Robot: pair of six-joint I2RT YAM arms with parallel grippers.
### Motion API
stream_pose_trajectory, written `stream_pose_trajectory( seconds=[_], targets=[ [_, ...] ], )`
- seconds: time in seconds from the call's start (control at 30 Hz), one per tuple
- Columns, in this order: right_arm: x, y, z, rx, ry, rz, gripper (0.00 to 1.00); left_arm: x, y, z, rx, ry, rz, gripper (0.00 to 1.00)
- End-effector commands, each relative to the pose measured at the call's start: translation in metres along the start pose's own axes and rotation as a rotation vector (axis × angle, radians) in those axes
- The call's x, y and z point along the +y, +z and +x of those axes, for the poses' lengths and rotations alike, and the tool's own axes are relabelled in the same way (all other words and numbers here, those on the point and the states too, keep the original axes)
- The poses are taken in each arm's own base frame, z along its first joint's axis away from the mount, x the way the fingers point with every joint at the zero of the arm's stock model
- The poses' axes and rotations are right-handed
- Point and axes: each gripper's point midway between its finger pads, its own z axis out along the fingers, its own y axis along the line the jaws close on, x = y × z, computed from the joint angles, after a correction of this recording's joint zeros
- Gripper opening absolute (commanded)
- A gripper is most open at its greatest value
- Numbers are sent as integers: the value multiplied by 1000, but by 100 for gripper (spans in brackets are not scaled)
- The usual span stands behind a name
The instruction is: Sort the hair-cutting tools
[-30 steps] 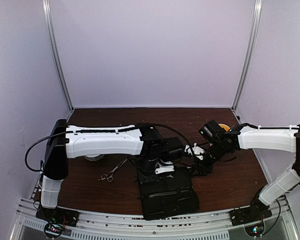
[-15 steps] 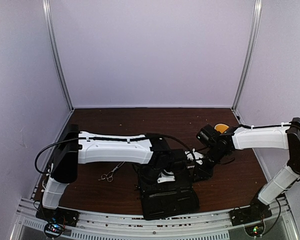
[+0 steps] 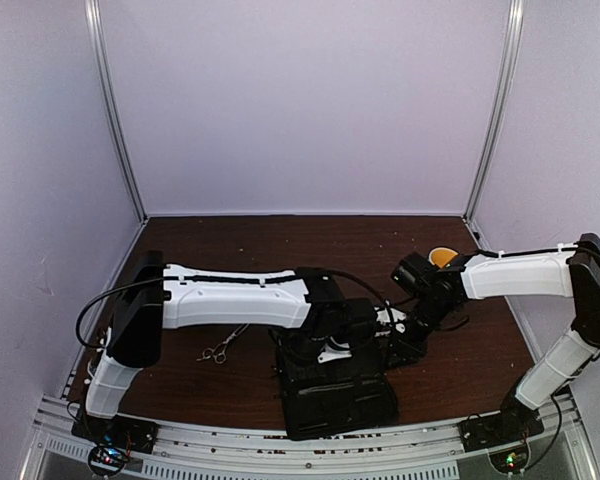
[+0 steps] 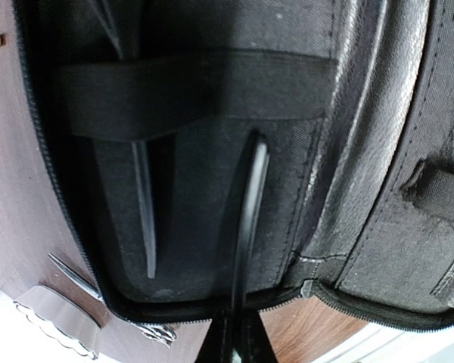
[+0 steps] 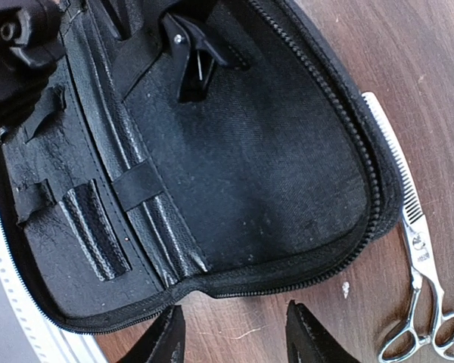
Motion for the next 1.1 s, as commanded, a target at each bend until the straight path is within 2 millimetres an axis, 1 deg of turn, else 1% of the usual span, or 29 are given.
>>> stream_pose_trajectory(
  seconds=[0.0, 0.4, 0.53, 0.7, 0.9, 1.07],
  targets=[
    [2, 1, 0, 2, -2, -26, 47, 5, 1, -12, -28, -19, -11, 0],
    [3, 2, -1, 3, -7, -36, 47, -1, 6, -35, -75, 15, 26, 0],
    [4, 3, -1, 4, -8, -41, 47, -2, 8, -47, -122, 3, 45, 0],
    [5, 2, -2, 1, -10, -44, 47, 2, 14, -63, -188, -23, 55, 0],
    [6, -2, -4, -16, -11, -43, 47, 6, 14, -87, -306, -52, 88, 0],
    [5, -5, -6, -29, -14, -25, 47, 11, 15, -100, -369, -44, 70, 0]
  ],
)
